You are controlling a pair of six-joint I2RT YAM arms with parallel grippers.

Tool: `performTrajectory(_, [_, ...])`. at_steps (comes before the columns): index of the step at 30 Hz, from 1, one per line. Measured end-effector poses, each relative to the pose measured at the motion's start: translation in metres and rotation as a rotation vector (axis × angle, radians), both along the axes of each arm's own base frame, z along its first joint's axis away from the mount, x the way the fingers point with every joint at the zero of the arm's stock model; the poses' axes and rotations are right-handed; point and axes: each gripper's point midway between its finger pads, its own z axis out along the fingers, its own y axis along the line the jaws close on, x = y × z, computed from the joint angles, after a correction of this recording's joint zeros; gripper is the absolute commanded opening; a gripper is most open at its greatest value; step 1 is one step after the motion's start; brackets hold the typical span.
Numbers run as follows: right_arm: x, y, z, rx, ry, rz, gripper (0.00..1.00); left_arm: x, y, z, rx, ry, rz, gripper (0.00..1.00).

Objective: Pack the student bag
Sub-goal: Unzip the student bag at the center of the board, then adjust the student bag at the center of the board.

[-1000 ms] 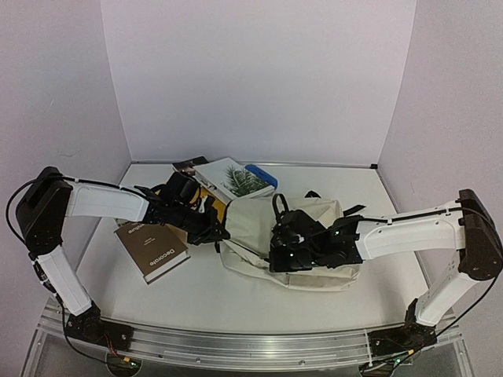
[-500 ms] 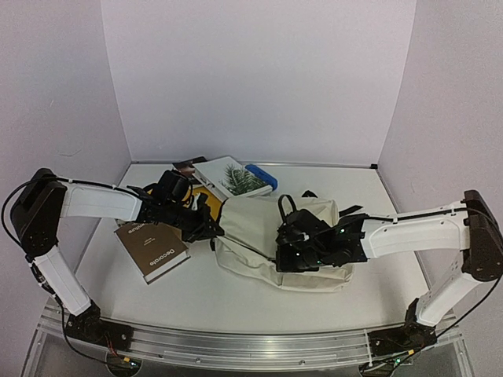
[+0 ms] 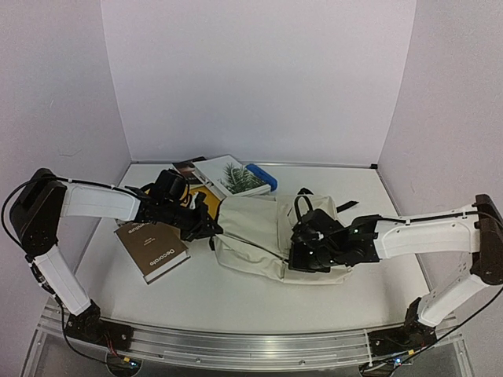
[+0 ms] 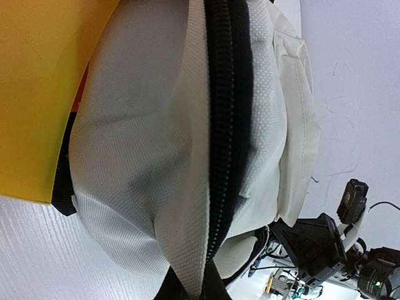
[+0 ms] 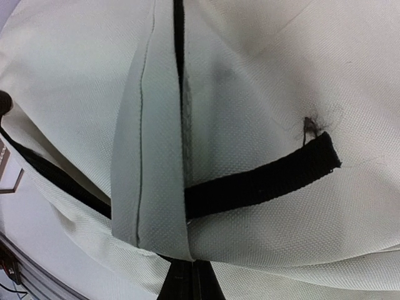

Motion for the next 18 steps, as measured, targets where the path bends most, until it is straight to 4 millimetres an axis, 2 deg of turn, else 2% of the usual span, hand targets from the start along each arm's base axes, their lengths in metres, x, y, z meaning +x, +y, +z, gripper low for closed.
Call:
performTrajectory(4, [0.007, -0.008, 0.005, 0.029, -0.003, -0.032, 0.00, -0.001, -0.001, 0.001, -0.006, -0.007, -0.012, 0.00])
performTrajectory(8, [0.014, -0.015, 0.020, 0.059, -0.029, -0.057, 0.00, -0.003, -0.007, 0.005, 0.031, -0.052, -0.049, 0.00])
performTrajectory(13, [0.019, -0.037, 0.026, -0.002, -0.063, -0.094, 0.00, -0.007, -0.038, 0.019, 0.064, -0.137, -0.136, 0.00])
performTrajectory(15, [0.020, -0.046, 0.028, -0.027, -0.075, -0.110, 0.00, -0.010, -0.051, 0.015, 0.068, -0.144, -0.171, 0.00])
performTrajectory(18, [0.021, -0.056, 0.033, -0.045, -0.096, -0.131, 0.00, -0.017, -0.068, -0.004, 0.076, -0.116, -0.215, 0.00])
